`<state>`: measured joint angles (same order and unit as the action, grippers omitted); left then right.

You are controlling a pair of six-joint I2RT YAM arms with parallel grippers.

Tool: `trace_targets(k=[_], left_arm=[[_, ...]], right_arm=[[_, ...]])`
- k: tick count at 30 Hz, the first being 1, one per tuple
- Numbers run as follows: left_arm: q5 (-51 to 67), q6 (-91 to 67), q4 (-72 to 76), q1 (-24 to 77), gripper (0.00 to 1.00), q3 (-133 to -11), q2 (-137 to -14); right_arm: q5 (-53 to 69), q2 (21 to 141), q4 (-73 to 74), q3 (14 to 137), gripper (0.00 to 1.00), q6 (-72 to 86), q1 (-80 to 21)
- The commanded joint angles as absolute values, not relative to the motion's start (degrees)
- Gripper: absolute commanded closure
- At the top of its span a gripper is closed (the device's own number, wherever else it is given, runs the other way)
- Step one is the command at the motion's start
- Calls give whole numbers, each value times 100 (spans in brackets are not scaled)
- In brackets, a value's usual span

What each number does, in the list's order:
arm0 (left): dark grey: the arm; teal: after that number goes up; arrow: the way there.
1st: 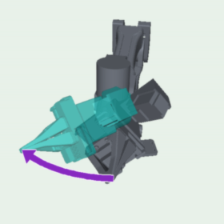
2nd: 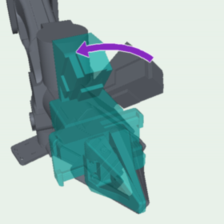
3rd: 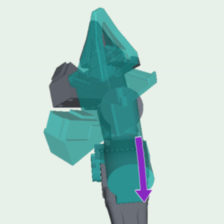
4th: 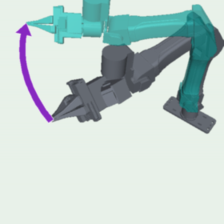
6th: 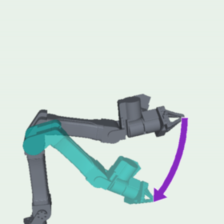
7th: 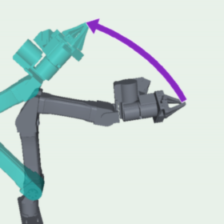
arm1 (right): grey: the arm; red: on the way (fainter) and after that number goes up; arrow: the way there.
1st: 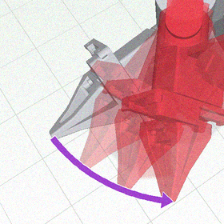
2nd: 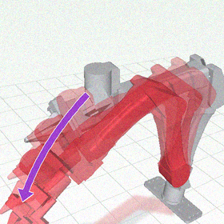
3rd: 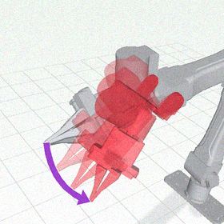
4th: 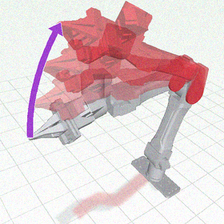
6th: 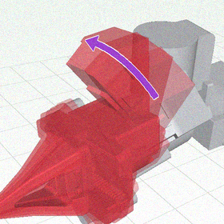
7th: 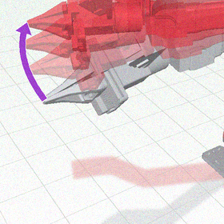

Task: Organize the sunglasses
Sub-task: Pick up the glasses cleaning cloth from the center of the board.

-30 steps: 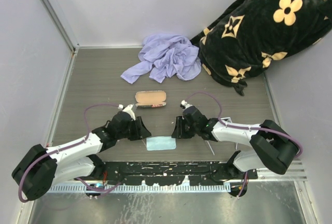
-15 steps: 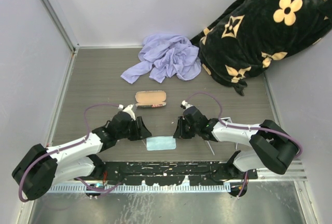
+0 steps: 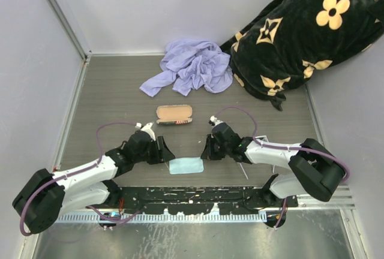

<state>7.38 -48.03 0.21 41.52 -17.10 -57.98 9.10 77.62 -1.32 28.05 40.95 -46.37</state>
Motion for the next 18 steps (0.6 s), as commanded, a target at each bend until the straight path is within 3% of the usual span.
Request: trace_targets(k=[1,7,18], left_arm=[[860,-4894,257,4164,49,-1631,-5836],[961,-4947,527,4161,52,-1612,-6142],[1131,-4975,765,4160,65,-1695,-6555]], right_arm=[[907,7737,-376,2801,100,4148,-4614],[905,7723,-377,2810,100,4157,-4616],[917,7726,-352,2830,100,4144,-4614]])
